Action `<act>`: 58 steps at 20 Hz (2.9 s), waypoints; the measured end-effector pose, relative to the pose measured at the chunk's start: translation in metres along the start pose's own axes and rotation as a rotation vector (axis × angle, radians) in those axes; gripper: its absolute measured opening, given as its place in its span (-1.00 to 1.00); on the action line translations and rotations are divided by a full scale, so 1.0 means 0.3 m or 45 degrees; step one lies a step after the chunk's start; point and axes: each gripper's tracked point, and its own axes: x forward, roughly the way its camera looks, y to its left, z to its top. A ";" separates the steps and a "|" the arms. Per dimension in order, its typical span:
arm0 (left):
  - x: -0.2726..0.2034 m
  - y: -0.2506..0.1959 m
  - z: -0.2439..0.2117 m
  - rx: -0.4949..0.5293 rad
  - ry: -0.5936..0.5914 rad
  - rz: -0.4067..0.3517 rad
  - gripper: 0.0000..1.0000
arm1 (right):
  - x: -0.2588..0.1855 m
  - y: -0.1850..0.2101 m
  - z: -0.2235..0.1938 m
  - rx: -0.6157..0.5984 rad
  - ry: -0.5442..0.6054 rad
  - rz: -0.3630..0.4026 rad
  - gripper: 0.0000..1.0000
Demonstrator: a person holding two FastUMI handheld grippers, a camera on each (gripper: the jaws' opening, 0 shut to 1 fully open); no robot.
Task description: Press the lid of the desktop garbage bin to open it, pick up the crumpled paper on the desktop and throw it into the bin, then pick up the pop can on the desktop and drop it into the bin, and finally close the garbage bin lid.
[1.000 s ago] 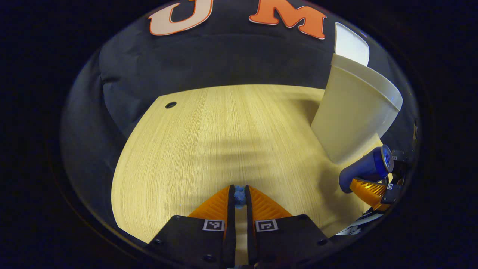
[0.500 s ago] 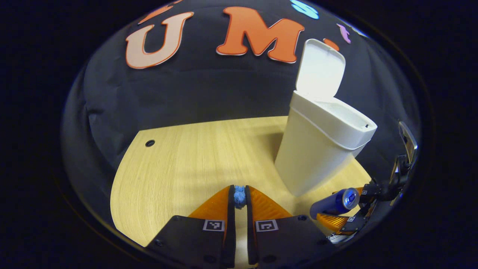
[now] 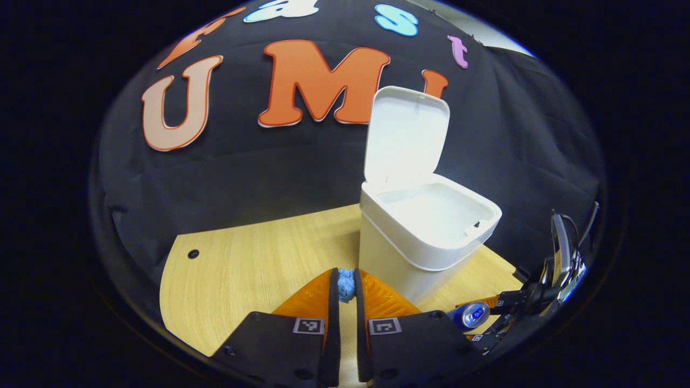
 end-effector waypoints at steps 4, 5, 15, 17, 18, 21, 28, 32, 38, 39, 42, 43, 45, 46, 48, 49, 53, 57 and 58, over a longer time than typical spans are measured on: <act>0.013 -0.087 0.101 0.041 -0.094 -0.058 -0.67 | 0.000 -0.008 0.001 0.037 0.004 -0.055 0.58; 0.022 -0.118 0.127 0.052 -0.113 -0.072 -0.67 | 0.001 -0.009 0.002 0.047 0.005 -0.068 0.58; 0.087 -0.338 0.215 0.089 -0.203 -0.237 -0.68 | -0.026 -0.064 -0.001 0.114 -0.002 -0.167 0.60; 0.103 -0.358 0.207 0.091 -0.196 -0.253 -0.68 | -0.035 -0.079 -0.001 0.132 -0.007 -0.181 0.60; 0.110 -0.367 0.201 0.087 -0.194 -0.270 -0.68 | -0.037 -0.085 0.004 0.140 -0.010 -0.186 0.60; 0.129 -0.382 0.178 0.093 -0.167 -0.272 -0.68 | -0.062 -0.104 0.011 0.151 -0.021 -0.212 0.59; 0.140 -0.388 0.139 0.112 -0.145 -0.282 -0.53 | -0.115 -0.170 0.098 0.162 -0.079 -0.278 0.59; 0.131 -0.366 0.124 0.096 -0.146 -0.277 -0.33 | -0.143 -0.237 0.163 0.152 -0.121 -0.327 0.59; 0.096 -0.371 0.130 0.114 -0.173 -0.290 0.13 | -0.216 -0.315 0.334 0.120 -0.232 -0.373 0.59; 0.090 -0.365 0.125 0.118 -0.176 -0.288 0.23 | -0.242 -0.322 0.354 0.105 -0.252 -0.374 0.59; 0.065 -0.329 0.119 0.119 -0.186 -0.260 0.48 | -0.286 -0.320 0.427 0.070 -0.305 -0.361 0.59; 0.054 -0.314 0.118 0.116 -0.193 -0.248 0.48 | -0.298 -0.326 0.460 0.058 -0.320 -0.359 0.59; 0.037 -0.286 0.115 0.110 -0.201 -0.223 0.59 | -0.290 -0.330 0.518 0.040 -0.347 -0.351 0.59; 0.027 -0.268 0.117 0.109 -0.205 -0.207 0.76 | -0.291 -0.330 0.546 0.032 -0.358 -0.345 0.59; 0.010 -0.238 0.105 0.099 -0.208 -0.174 0.84 | -0.307 -0.336 0.575 0.020 -0.378 -0.343 0.59; 0.002 -0.219 0.100 0.092 -0.209 -0.157 0.79 | -0.316 -0.334 0.588 0.016 -0.386 -0.338 0.59; -0.032 -0.155 0.076 0.059 -0.204 -0.096 0.88 | -0.314 -0.339 0.641 -0.006 -0.398 -0.334 0.58; -0.055 -0.099 0.038 0.024 -0.192 -0.028 0.88 | -0.301 -0.336 0.689 -0.031 -0.418 -0.314 0.59; -0.064 -0.085 0.031 0.020 -0.189 -0.005 0.86 | -0.294 -0.337 0.697 -0.033 -0.419 -0.307 0.59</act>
